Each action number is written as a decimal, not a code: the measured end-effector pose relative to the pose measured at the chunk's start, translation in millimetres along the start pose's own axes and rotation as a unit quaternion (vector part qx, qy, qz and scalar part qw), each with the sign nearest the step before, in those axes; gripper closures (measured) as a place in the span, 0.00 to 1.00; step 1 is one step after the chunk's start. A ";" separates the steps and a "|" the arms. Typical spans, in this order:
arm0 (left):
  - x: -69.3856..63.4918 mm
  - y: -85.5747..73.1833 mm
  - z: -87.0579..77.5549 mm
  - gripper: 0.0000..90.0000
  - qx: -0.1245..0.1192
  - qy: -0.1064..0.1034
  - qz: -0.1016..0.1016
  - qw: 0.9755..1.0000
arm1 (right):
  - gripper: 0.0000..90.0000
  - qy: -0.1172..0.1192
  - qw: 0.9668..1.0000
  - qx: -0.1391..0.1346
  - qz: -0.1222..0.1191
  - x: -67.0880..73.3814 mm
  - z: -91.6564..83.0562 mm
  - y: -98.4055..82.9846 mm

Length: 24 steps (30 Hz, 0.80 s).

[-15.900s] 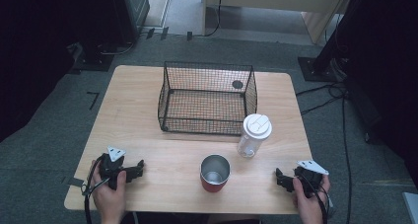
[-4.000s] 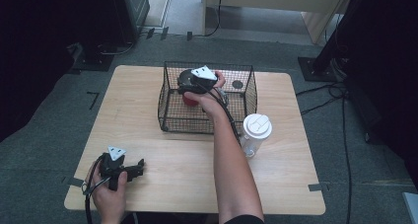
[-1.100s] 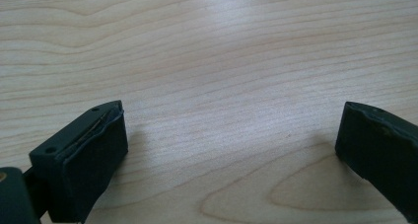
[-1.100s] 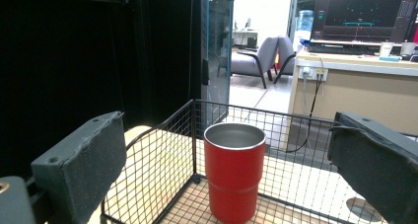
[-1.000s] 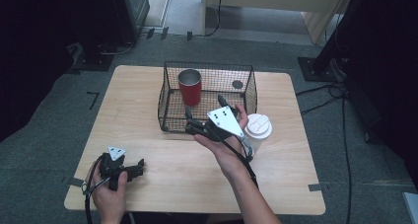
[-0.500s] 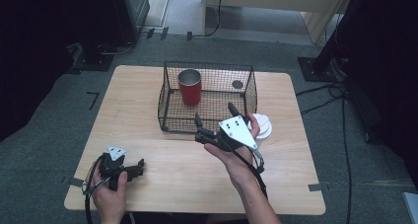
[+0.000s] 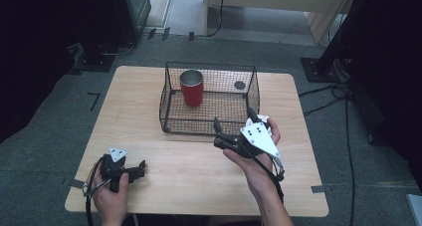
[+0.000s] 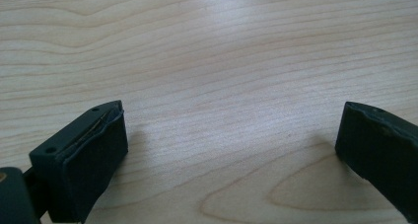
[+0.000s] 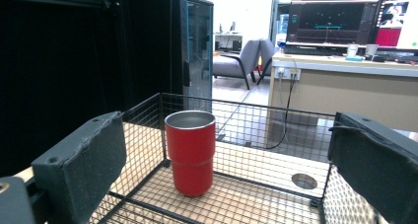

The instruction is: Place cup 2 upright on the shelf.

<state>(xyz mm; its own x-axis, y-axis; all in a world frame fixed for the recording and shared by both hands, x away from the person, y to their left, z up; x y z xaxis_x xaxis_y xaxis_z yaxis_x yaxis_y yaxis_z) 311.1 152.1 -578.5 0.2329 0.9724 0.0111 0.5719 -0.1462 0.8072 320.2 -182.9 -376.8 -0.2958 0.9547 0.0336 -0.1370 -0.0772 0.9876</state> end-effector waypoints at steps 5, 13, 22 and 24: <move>0.4 -0.1 -0.2 0.00 0.002 0.000 0.003 1.000 | 0.01 -0.006 1.000 -0.001 0.003 -12.4 -8.0 -0.5; 0.3 -0.1 -0.2 0.00 0.001 0.000 0.002 1.000 | 0.00 -0.002 1.000 0.001 -0.003 -25.6 -19.9 -0.9; 0.2 0.0 0.0 0.00 0.000 0.000 0.001 1.000 | 0.00 -0.012 1.000 -0.005 -0.014 -41.8 -31.2 -2.3; 0.2 0.0 0.1 0.00 0.000 0.000 0.001 1.000 | 0.00 -0.012 1.000 -0.007 -0.018 -45.9 -32.8 -3.6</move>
Point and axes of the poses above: each handheld gripper's, and its own axes: z roughly forward along the jaws, y roughly out of its top, x roughly to its left, the point moved 8 cm from there along z, roughly forward along the jaws, and after that the axes turned 10 degrees about -x, right-handed, at the moved point
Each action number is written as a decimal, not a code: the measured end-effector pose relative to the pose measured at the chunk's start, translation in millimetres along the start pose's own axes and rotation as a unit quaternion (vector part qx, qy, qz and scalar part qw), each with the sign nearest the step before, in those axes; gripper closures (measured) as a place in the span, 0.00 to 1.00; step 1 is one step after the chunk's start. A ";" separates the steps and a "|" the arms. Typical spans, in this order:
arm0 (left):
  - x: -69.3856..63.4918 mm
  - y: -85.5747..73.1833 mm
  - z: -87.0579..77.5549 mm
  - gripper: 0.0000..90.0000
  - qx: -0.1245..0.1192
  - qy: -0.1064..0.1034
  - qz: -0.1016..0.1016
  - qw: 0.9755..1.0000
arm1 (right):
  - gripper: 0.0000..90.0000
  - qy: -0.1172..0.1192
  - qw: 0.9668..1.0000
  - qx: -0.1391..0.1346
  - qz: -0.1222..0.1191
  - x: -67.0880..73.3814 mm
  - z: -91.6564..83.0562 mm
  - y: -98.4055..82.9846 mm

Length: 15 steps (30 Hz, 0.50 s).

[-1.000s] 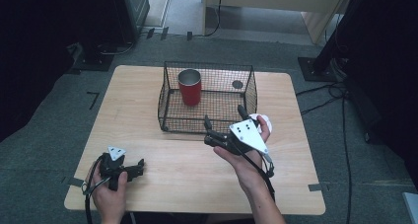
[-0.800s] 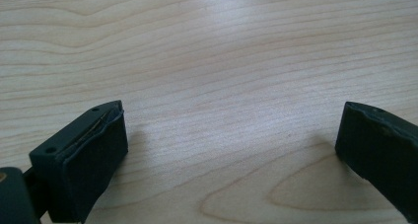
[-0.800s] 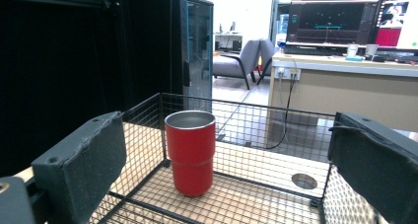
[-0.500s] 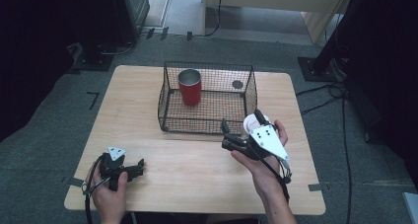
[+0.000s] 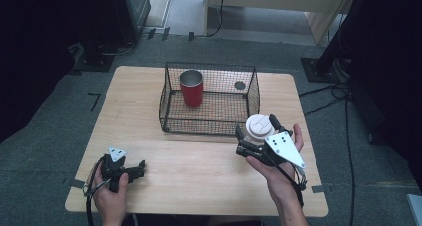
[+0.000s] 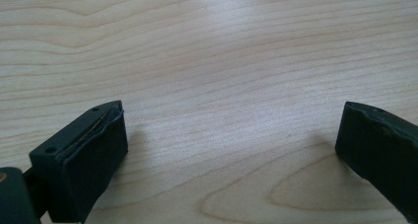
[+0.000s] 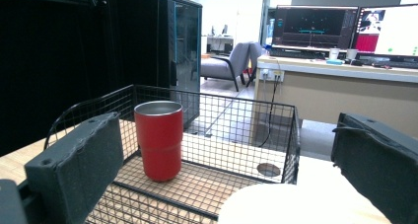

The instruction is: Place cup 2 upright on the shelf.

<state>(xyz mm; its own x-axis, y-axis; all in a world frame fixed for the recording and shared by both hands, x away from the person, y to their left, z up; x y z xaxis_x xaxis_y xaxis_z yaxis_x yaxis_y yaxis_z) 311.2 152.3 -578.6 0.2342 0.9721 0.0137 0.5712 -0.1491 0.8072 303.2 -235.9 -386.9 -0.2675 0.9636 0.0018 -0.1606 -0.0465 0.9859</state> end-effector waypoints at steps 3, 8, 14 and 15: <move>0.0 0.0 0.0 0.00 0.000 0.000 0.000 1.000 | 0.00 -0.002 1.000 0.005 0.002 -5.8 -2.7 -4.1; -0.1 -0.1 -0.2 0.00 0.001 0.000 0.000 1.000 | 0.00 -0.011 1.000 0.014 0.005 -16.2 -5.9 -12.0; 0.0 -0.1 -0.1 0.00 0.001 0.000 0.000 1.000 | 0.00 -0.012 1.000 0.023 0.002 -21.6 -10.5 -20.6; -0.1 -0.1 -0.1 0.00 0.001 0.000 0.000 1.000 | 0.00 -0.011 1.000 0.026 0.002 -21.9 -11.3 -22.2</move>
Point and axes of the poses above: each handheld gripper's, and its own axes: z roughly forward along the jaws, y roughly out of its top, x roughly to its left, the point moved 8 cm from there along z, roughly forward along the jaws, and after that the axes turned 10 degrees about -x, right-handed, at the moved point
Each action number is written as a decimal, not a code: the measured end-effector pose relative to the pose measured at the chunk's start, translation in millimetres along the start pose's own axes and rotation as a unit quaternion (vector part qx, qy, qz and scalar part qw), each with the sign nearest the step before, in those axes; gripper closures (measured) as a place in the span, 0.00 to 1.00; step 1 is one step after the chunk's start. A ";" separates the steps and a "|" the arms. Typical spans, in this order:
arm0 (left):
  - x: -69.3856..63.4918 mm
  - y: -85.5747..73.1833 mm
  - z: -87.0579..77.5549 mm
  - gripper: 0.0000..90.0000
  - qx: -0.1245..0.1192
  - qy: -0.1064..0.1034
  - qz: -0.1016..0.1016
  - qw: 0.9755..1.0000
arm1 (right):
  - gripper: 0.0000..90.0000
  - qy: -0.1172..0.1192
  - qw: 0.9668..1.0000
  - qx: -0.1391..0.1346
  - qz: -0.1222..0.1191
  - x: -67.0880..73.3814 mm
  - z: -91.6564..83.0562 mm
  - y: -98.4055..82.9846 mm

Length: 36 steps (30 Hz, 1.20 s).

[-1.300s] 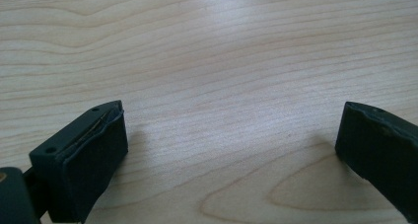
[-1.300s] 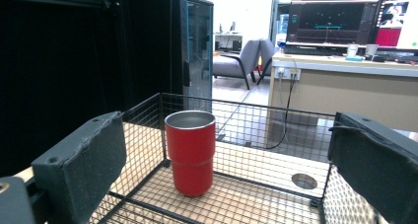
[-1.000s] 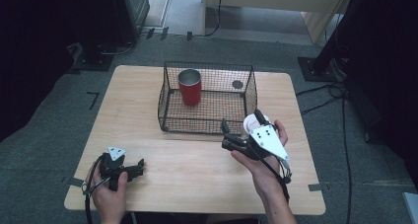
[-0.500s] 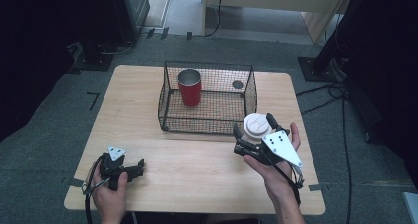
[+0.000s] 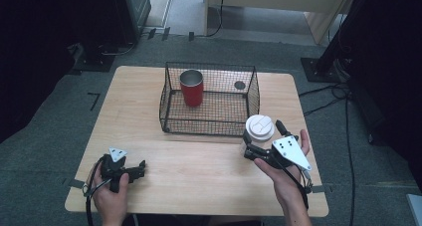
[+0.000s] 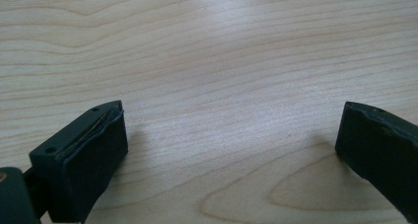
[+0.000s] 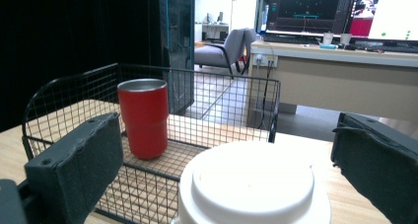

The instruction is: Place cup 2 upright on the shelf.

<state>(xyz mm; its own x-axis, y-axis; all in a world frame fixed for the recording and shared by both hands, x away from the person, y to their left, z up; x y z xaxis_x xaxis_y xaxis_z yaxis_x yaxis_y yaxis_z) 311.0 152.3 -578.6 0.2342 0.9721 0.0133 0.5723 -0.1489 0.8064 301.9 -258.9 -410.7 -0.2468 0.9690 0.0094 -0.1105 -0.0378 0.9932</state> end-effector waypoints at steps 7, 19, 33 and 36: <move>0.0 0.0 0.0 0.00 0.000 0.000 0.000 1.000 | 0.00 -0.001 1.000 0.012 0.004 -4.2 -3.8 -11.5; 0.0 0.0 0.0 0.00 0.000 0.000 0.000 1.000 | 0.00 -0.001 0.999 0.041 0.007 -10.1 -10.8 -37.6; 0.2 -0.1 -0.2 0.00 0.001 0.000 0.001 1.000 | 0.00 -0.005 0.996 0.089 0.009 -14.4 -8.8 -69.0; 0.1 -0.1 -0.1 0.00 0.001 0.000 0.001 1.000 | 0.00 -0.005 0.995 0.095 0.011 -14.8 -7.0 -71.6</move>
Point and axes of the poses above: each handheld gripper's, and its own axes: z roughly forward along the jaws, y roughly out of its top, x roughly to its left, the point moved 8 cm from there along z, roughly forward along the jaws, and after that the axes turned 10 degrees about -x, right-handed, at the moved point
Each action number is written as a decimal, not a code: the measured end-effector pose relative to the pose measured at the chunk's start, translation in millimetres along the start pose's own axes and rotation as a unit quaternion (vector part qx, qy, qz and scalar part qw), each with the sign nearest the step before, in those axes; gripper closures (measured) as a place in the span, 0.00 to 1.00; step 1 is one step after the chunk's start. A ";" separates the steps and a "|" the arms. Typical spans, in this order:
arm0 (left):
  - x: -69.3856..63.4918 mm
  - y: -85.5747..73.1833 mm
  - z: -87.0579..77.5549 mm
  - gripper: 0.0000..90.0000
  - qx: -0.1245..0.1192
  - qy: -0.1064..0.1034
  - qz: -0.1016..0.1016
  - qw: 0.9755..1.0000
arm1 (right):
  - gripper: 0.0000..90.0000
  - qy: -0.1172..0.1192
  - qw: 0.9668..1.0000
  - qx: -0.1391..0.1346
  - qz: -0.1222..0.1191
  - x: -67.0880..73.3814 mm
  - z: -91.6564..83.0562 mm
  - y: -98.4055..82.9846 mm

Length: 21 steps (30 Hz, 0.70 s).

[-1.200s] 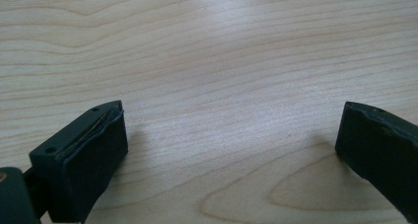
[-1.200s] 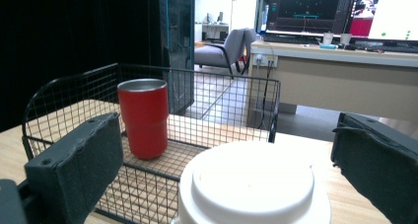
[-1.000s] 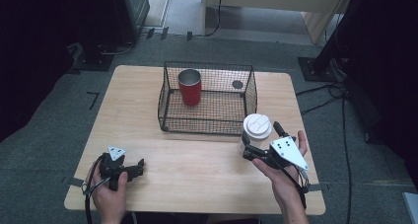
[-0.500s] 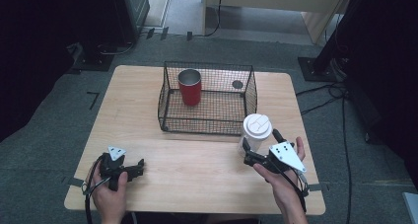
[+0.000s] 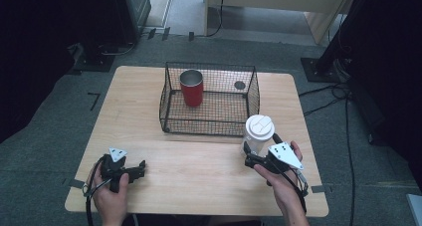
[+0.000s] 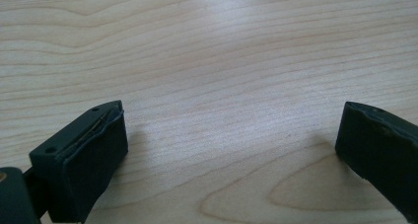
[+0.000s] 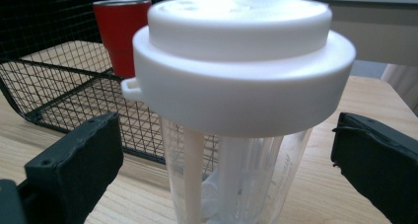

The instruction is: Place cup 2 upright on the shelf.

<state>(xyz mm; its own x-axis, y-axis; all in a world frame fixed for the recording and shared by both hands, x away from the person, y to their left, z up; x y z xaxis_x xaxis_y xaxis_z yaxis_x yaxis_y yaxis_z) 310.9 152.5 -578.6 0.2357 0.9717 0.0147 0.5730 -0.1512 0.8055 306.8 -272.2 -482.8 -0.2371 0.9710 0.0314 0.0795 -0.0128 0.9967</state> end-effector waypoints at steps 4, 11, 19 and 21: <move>0.0 0.0 0.0 0.00 0.000 0.000 0.000 1.000 | 0.00 -0.002 1.000 0.010 -0.001 -0.4 4.6 -4.2; 0.0 0.0 0.0 0.00 0.000 0.000 0.000 1.000 | 0.00 -0.002 1.000 0.020 0.008 0.0 11.9 -6.3; 0.0 0.0 0.0 0.00 0.000 0.000 0.000 1.000 | 0.08 -0.012 1.000 0.024 0.014 -2.6 19.5 -9.0; 0.0 0.0 0.0 0.00 0.000 0.000 0.000 1.000 | 0.09 -0.011 1.000 0.024 0.011 -1.8 20.8 -9.4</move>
<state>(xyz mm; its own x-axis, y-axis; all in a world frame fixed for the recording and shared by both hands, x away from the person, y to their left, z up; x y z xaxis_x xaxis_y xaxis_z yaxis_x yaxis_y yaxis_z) 310.9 152.5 -578.6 0.2356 0.9717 0.0148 0.5729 -0.1512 0.8055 326.6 -268.9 -493.8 -0.2131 0.9757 0.0515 0.1307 -0.0237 0.9911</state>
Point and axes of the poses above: each handheld gripper's, and its own axes: z roughly forward along the jaws, y roughly out of its top, x roughly to its left, the point moved 8 cm from there along z, roughly forward along the jaws, and after that the axes turned 10 degrees about -x, right-handed, at the moved point
